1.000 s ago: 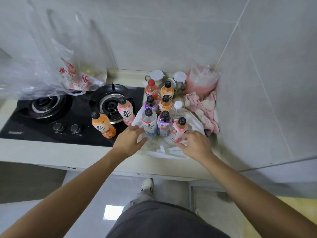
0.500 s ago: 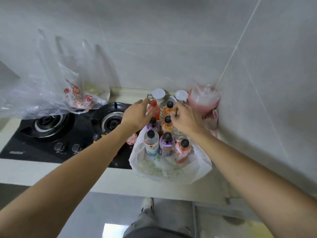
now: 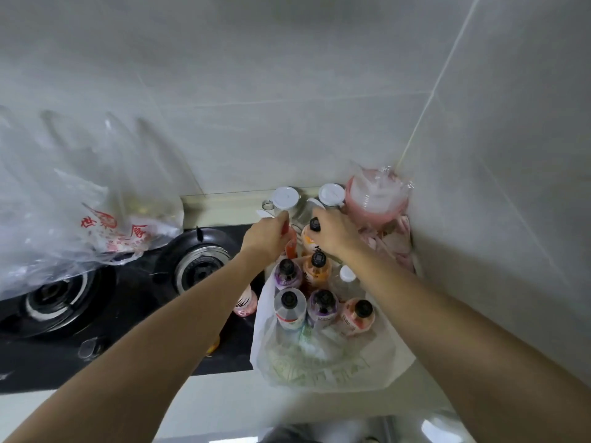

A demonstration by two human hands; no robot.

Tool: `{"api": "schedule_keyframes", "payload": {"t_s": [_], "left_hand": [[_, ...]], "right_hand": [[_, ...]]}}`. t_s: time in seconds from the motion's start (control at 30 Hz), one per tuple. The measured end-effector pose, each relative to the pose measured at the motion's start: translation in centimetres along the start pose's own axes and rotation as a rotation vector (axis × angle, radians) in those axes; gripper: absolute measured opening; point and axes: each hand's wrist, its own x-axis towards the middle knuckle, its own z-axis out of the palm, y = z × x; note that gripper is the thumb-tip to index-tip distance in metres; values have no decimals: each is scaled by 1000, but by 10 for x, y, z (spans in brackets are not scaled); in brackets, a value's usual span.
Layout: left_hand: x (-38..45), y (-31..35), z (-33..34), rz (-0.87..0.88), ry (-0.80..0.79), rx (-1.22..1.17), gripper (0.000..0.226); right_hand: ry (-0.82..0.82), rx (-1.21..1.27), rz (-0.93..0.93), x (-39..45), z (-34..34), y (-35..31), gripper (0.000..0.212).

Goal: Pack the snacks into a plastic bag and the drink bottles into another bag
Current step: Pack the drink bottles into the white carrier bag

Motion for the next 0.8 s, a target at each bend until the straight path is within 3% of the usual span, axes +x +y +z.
{"api": "schedule_keyframes", "payload": {"t_s": [0.2,0.37,0.8], "left_hand": [[-8,1,-21,97,108,-41,21],[-34,25,-63,95,253,-110,19],[-194,117,-168,50,606,-127,19]], "right_hand": [[119,136,20,-8,-15,-2,22],[202,213,-23,-21,-60,-11,30],[472,357,-179,-156,-174,-54,22]]}}
